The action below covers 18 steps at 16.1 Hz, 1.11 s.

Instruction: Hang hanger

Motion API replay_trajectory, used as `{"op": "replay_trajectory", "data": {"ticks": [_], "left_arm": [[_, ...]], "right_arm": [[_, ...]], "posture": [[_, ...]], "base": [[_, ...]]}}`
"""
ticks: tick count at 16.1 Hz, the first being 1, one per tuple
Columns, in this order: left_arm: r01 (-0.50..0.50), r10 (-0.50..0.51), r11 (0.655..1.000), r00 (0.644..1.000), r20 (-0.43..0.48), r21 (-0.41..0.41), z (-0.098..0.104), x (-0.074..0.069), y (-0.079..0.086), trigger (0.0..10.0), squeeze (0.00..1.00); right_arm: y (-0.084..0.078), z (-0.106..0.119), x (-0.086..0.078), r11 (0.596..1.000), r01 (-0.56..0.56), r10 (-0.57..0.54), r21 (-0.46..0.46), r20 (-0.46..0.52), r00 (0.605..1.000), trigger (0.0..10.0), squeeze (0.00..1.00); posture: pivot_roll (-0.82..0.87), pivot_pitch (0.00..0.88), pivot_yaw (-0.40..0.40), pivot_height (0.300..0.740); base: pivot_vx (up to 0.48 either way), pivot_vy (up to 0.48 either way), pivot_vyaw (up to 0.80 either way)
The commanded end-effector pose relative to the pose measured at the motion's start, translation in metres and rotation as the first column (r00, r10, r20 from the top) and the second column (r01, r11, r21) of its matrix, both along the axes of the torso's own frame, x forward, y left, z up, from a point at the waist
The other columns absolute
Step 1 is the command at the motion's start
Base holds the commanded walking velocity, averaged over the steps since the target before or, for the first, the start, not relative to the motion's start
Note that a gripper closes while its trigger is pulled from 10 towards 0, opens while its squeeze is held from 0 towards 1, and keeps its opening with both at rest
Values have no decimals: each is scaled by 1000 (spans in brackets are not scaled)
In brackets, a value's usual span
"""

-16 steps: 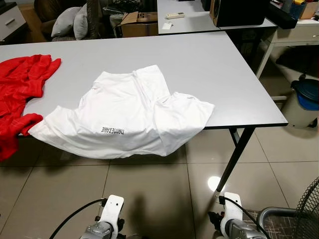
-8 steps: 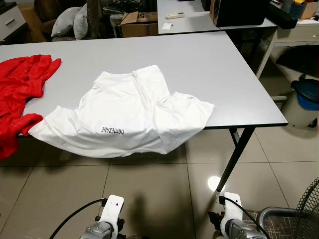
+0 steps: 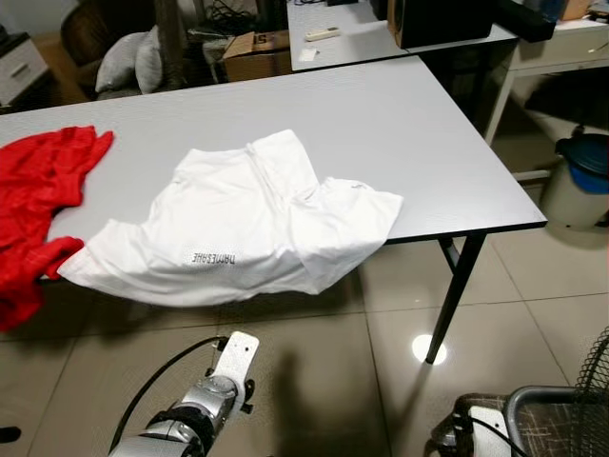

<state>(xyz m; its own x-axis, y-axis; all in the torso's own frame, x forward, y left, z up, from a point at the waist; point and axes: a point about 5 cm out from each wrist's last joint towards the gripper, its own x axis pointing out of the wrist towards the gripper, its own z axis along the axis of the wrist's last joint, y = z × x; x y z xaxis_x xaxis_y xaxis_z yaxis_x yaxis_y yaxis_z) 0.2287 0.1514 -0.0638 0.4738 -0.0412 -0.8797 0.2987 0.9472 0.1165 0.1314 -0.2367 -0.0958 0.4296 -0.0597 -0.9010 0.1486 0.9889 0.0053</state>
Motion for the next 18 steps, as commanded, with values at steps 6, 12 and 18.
{"op": "replay_trajectory", "data": {"ticks": [6,12,18], "left_arm": [[-112,113,993,994,15,-43,-13,-23,9,10000,1000],[-205,243,963,940,240,-172,5,-11,46,10000,102],[-57,102,990,922,373,-129,20,-1,51,10000,0]], "right_arm": [[5,14,33,968,-248,249,-19,131,960,10000,1000],[23,10,25,948,-319,317,-18,178,932,10000,1000],[6,18,25,960,-281,272,-5,272,923,10000,1000]], "posture": [[-75,0,1,740],[-26,0,40,740],[-91,0,102,740]], "base": [[0,0,400],[0,0,800],[0,0,800]]}}
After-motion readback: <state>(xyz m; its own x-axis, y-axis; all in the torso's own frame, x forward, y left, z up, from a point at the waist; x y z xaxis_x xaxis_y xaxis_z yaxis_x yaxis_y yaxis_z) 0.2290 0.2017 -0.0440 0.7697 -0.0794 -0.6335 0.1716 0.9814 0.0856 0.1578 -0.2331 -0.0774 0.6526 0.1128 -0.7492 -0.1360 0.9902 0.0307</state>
